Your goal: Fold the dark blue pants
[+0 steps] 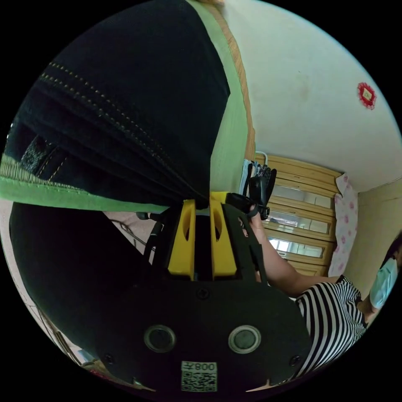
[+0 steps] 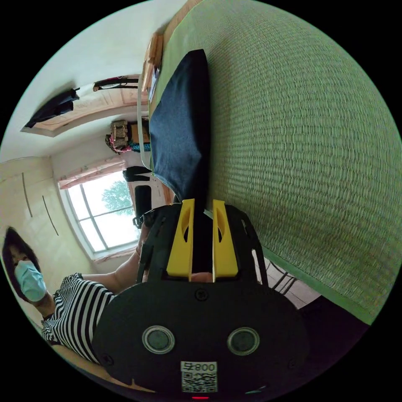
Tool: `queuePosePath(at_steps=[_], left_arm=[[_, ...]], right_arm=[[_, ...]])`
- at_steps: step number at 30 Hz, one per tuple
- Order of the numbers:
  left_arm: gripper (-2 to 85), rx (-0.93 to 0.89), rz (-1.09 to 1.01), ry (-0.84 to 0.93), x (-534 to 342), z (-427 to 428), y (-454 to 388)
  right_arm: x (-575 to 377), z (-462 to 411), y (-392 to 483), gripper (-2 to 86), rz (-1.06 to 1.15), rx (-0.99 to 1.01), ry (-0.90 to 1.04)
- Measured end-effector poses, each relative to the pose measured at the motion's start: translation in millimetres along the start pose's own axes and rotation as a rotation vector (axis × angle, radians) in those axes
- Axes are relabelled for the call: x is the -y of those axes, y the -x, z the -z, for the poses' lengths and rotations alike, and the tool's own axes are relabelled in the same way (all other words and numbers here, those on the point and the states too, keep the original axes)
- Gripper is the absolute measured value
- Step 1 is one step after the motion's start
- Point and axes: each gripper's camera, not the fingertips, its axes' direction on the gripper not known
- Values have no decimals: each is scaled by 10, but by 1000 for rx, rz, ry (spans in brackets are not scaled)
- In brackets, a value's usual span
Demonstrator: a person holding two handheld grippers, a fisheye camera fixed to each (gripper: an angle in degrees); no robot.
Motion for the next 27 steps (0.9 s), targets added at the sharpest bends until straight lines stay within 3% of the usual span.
queuePosePath(at_steps=[27], left_arm=[[14,-33,-86,-9,-440,558,284]], right_arm=[[-78,217,46,117,-99,297,-7]])
